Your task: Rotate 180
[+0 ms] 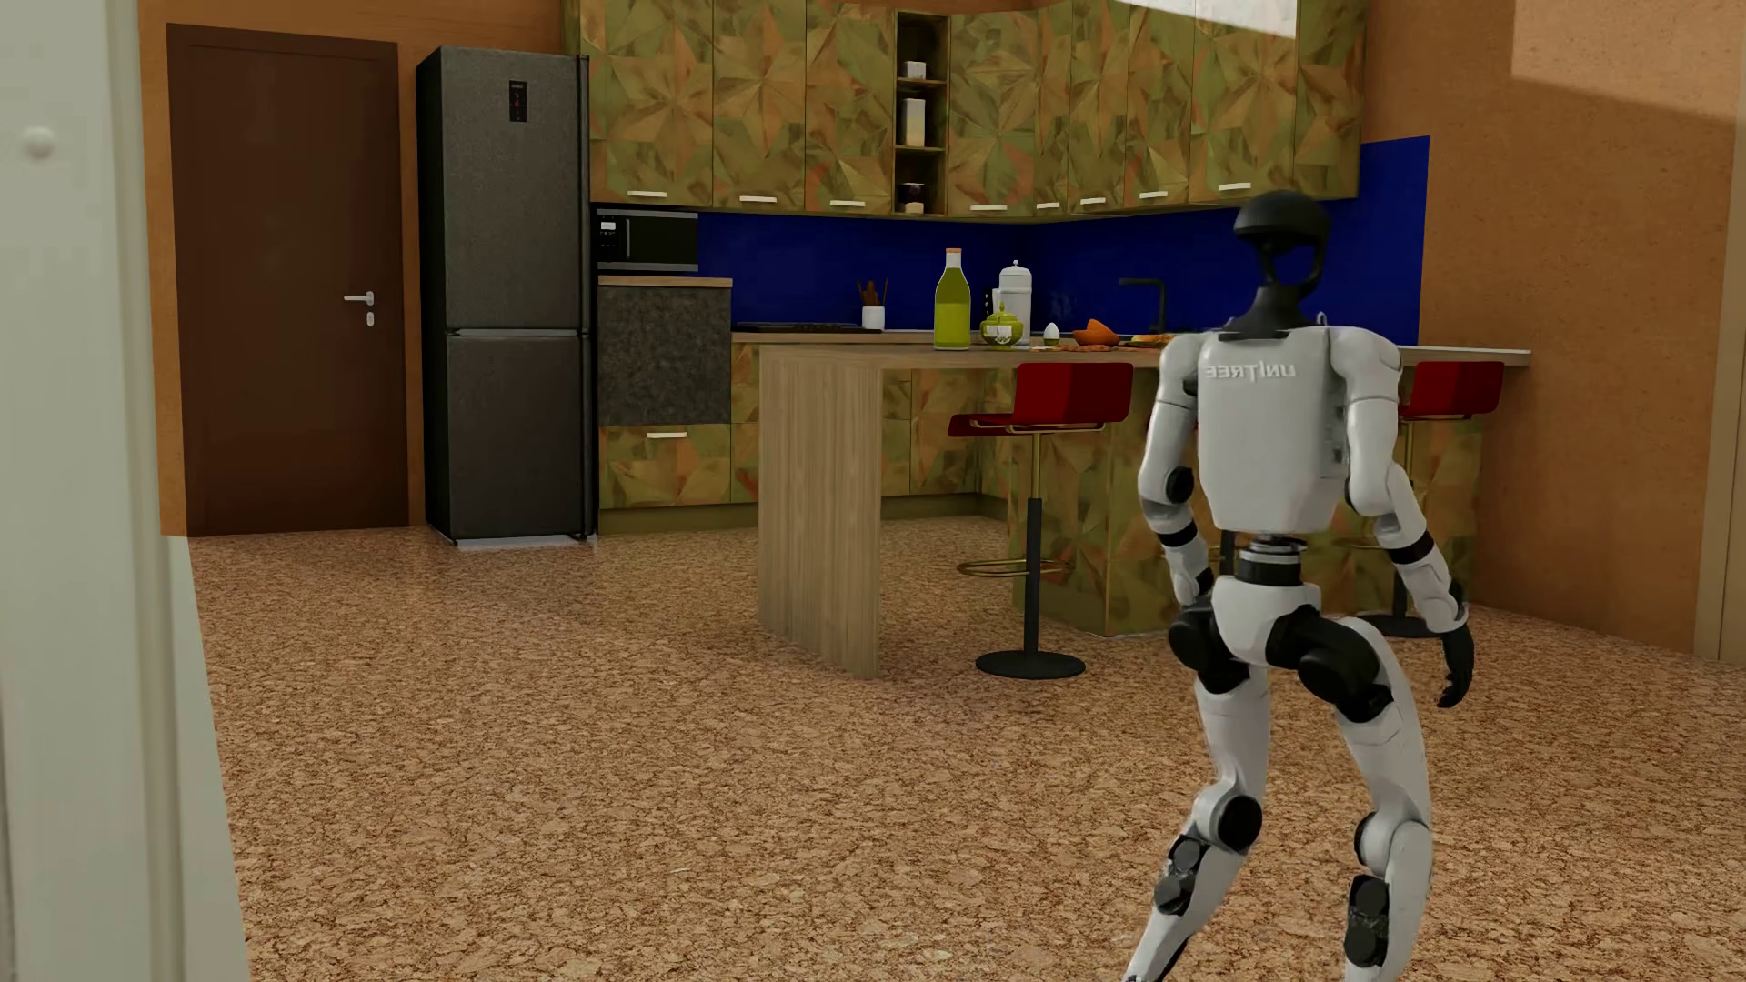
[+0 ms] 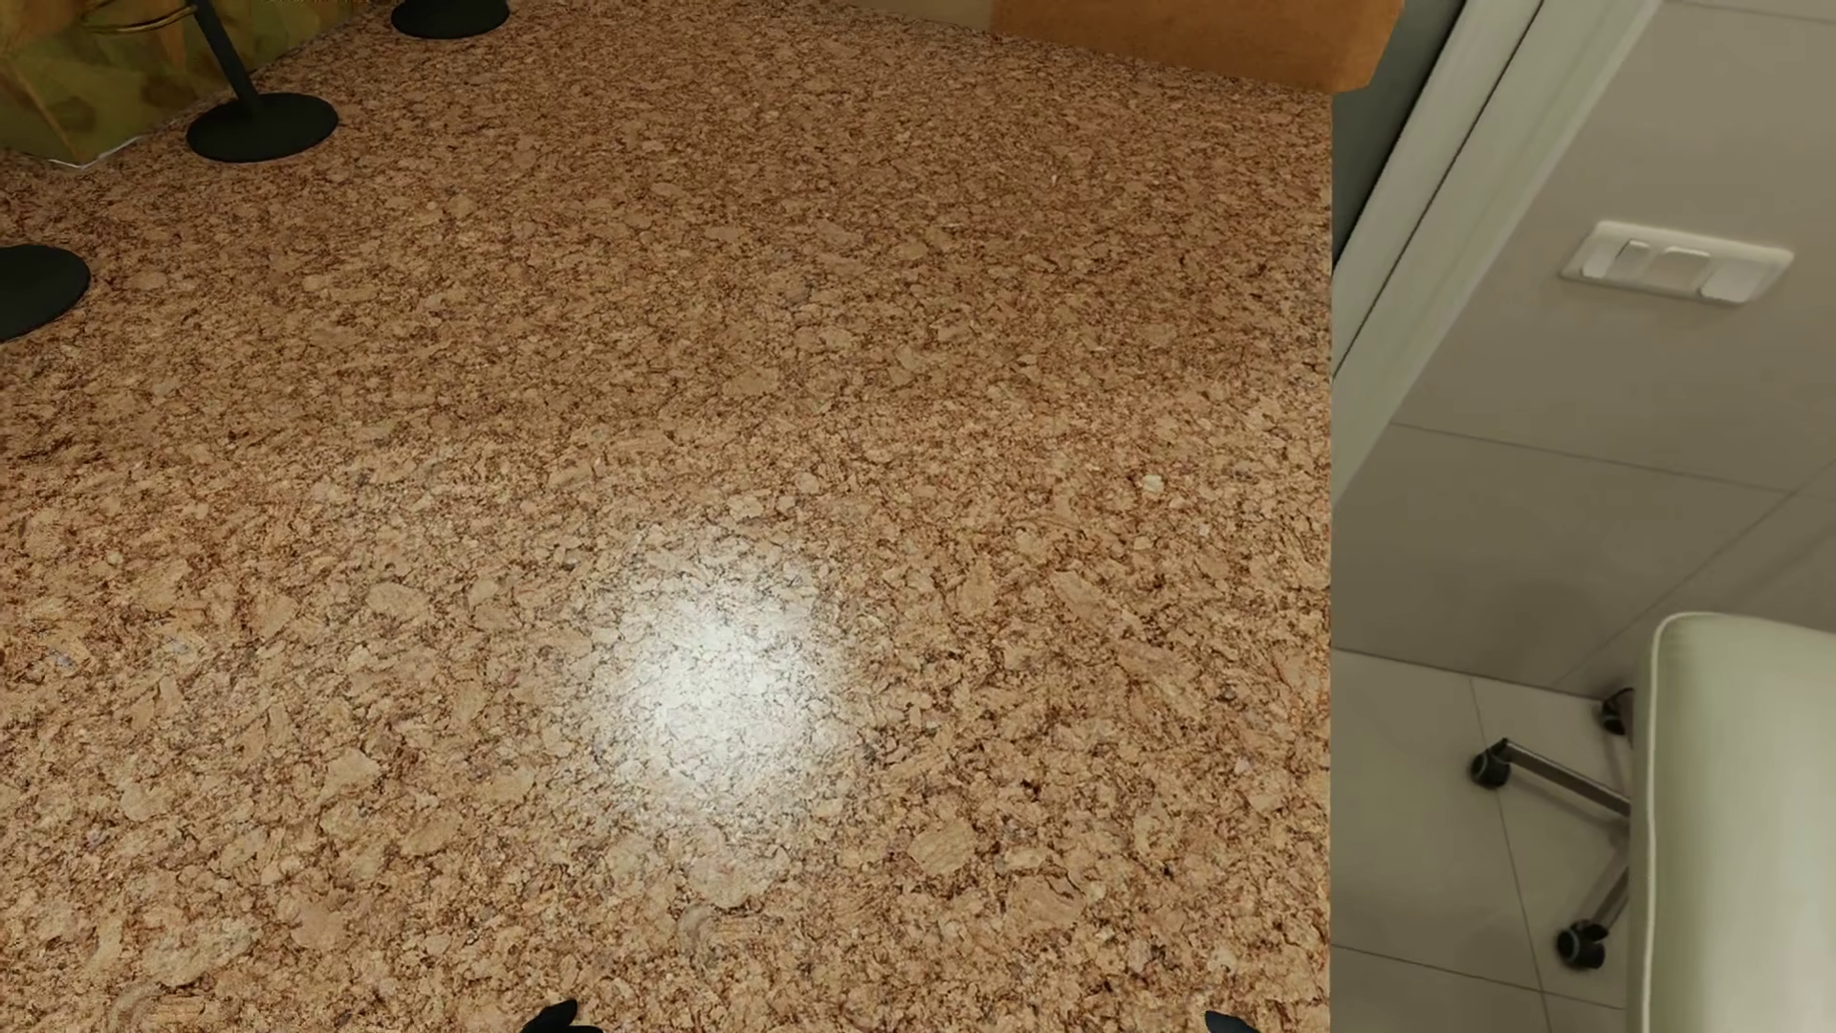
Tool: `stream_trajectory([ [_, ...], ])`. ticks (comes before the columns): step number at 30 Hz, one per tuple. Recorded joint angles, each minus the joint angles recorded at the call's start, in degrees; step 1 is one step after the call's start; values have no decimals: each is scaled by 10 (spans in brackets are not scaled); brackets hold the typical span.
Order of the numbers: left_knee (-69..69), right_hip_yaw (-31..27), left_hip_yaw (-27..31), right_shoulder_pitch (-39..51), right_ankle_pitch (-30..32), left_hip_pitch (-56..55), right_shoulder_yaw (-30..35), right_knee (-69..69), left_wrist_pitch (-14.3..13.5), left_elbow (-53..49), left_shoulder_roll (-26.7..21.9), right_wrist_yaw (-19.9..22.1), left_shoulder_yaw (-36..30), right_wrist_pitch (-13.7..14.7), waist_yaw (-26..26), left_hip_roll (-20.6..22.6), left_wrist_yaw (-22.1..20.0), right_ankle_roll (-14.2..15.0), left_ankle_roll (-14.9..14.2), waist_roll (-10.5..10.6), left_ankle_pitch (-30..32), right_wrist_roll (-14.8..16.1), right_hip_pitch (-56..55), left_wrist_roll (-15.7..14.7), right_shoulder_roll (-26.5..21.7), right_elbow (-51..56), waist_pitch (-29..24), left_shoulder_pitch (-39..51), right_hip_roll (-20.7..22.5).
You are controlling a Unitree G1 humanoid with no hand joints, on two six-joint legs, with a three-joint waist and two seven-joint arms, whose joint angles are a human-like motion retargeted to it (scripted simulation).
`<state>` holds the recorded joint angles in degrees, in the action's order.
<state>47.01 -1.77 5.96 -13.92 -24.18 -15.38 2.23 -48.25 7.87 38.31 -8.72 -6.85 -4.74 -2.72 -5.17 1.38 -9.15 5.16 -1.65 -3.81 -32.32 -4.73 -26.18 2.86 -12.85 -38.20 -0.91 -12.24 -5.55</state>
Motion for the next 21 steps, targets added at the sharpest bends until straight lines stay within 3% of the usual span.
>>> stream_trajectory([
  [2,43,40,-54,16,-8,-26,16,20,13,-20,-1,17,34,0,-10,-40,27,-3,-25,20,27,8,34,-7,2,21,-3,-7,-8],
  [4,9,56,-61,65,-15,-20,26,-2,-13,11,-30,47,41,16,-25,-41,54,0,-36,43,2,22,44,-20,27,26,-5,-31,-23],
  [5,-2,45,-48,77,22,-11,47,-66,-20,38,-34,58,43,27,-21,-31,52,-36,13,53,7,25,20,-23,43,38,-13,-27,-21],
  [6,-21,25,-33,62,59,-1,39,-111,-29,43,-41,52,44,43,-23,-23,40,-111,3,51,15,22,-8,-22,49,33,-11,-23,-13],
  [7,-34,12,-16,44,45,5,35,-102,-34,33,-40,36,38,52,-21,-15,23,-154,1,48,21,16,-22,-19,32,35,-10,-19,-6],
  [8,-45,8,0,23,-32,10,-5,-21,-36,18,-32,14,13,57,-24,-4,3,-194,-1,39,20,7,-23,-14,18,36,-6,-15,-7],
  [9,-12,3,0,13,12,-1,-8,9,-26,2,-16,4,7,61,-14,-3,-11,-41,-9,35,24,3,4,-9,2,15,-10,-10,-13],
  [10,32,10,-16,9,13,-23,-9,20,-14,-10,0,0,8,55,-20,-15,-17,6,-21,40,41,3,16,-7,-12,10,-9,-9,-15],
  [12,13,50,-61,10,5,-38,6,39,8,-15,6,16,19,33,-20,-57,2,4,-55,55,44,16,41,-6,1,17,3,-4,-23],
  [13,2,65,-72,33,-6,-40,18,34,3,-14,-1,30,36,19,-29,-70,20,5,-69,62,31,26,53,-6,14,19,0,-8,-28],
  [14,9,68,-66,58,-21,-39,33,25,-10,3,-17,47,47,7,-37,-65,37,6,-62,62,24,37,60,-5,28,41,-3,-12,-34],
  [16,15,59,-46,81,12,-28,52,-63,-30,18,-27,72,54,17,-42,-45,45,12,-1,71,16,49,39,-14,33,32,-16,-29,-46],
  [17,7,34,-35,68,70,-25,51,-131,-41,23,-38,74,43,20,-36,-38,37,-37,-9,67,19,49,3,-21,43,50,-15,-39,-38],
  [18,-11,10,-20,37,84,-19,36,-143,-46,29,-37,59,40,26,-33,-25,24,-95,-8,55,26,48,-13,-26,27,41,-7,-32,-26],
  [19,-24,1,-6,10,34,-12,1,-112,-41,14,-38,41,33,28,-28,-18,11,-135,-9,41,30,43,-14,-29,11,36,-7,-21,-8],
  [20,-22,-8,5,-5,-19,-16,-27,-15,-36,2,-23,33,13,25,-21,-5,-5,-135,-11,21,27,33,-6,-28,9,28,-3,-7,-4],
  [21,-8,-4,-3,-5,1,-22,-7,14,-32,-2,-7,37,4,19,-17,-11,-17,11,-13,17,23,27,16,-29,6,7,0,-9,-12],
])
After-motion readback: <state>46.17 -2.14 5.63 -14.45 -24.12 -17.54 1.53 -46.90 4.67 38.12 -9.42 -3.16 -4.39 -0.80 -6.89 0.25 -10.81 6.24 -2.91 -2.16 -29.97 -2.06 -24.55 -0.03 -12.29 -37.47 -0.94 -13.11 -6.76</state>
